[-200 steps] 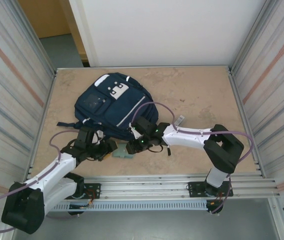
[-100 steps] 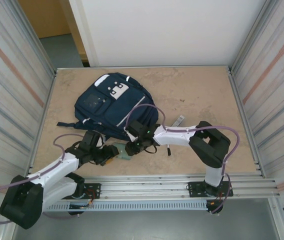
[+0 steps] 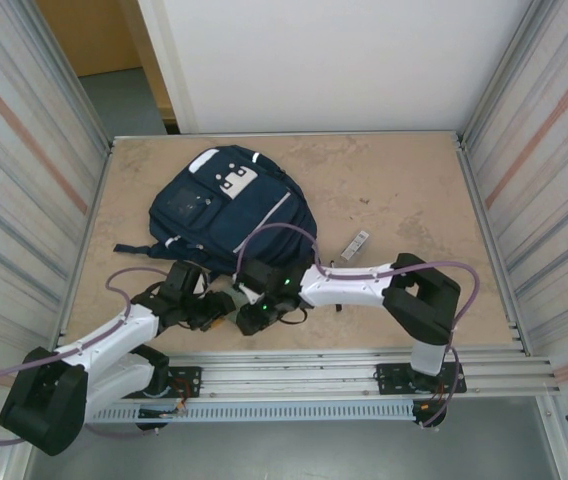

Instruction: Pack the student bag

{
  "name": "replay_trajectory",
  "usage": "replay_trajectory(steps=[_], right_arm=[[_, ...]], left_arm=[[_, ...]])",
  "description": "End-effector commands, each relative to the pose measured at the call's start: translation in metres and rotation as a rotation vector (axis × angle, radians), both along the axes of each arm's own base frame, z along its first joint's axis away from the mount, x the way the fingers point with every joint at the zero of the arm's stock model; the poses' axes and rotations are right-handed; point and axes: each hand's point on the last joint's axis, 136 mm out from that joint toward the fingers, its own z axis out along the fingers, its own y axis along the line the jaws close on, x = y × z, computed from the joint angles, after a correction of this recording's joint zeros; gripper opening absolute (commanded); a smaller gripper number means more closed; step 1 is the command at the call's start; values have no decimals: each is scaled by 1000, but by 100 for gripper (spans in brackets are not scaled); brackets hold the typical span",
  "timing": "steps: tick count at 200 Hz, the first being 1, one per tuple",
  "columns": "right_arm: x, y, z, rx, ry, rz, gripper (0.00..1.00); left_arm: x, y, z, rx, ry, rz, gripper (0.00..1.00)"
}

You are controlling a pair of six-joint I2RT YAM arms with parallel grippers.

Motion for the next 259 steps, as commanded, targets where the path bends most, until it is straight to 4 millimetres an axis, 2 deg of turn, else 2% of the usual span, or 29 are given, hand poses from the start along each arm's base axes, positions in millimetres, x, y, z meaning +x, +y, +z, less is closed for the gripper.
replay_trajectory(steps=[1, 43, 74, 94, 109, 121, 143, 159, 177, 202, 227, 246, 259], right_arm=[[28, -10, 12, 44, -28, -36, 46], [61, 6, -8, 76, -37, 2, 48], [67, 20, -23, 78, -20, 20, 47], [53, 30, -25, 116, 29, 55, 44], [34, 34, -24, 116, 52, 107, 44], [17, 35, -24, 109, 66, 140, 43], [-10, 39, -26, 111, 101, 173, 43], [-17, 38, -26, 106, 104, 168, 44], [-14, 37, -19, 129, 111, 135, 46], [0, 36, 1, 195, 129, 79, 48], [17, 31, 15, 235, 142, 6, 41], [27, 29, 19, 230, 138, -24, 40], [37, 23, 18, 207, 110, -72, 43]], left_arm=[[-2, 25, -14, 140, 20, 28, 41], [-1, 28, -23, 177, 43, 22, 32], [-2, 26, -26, 172, 67, 11, 32], [-2, 24, -21, 168, 56, -3, 35], [-1, 25, -19, 164, 45, 8, 49], [1, 25, -17, 154, 32, 15, 55], [2, 28, -15, 154, 24, 21, 57], [2, 31, -17, 152, 31, 31, 55], [3, 33, -20, 155, 41, 24, 54], [3, 36, -23, 188, 57, 6, 49], [6, 36, -17, 203, 46, -24, 49], [9, 40, -15, 225, 32, -9, 45], [11, 41, -15, 230, 29, -3, 42]])
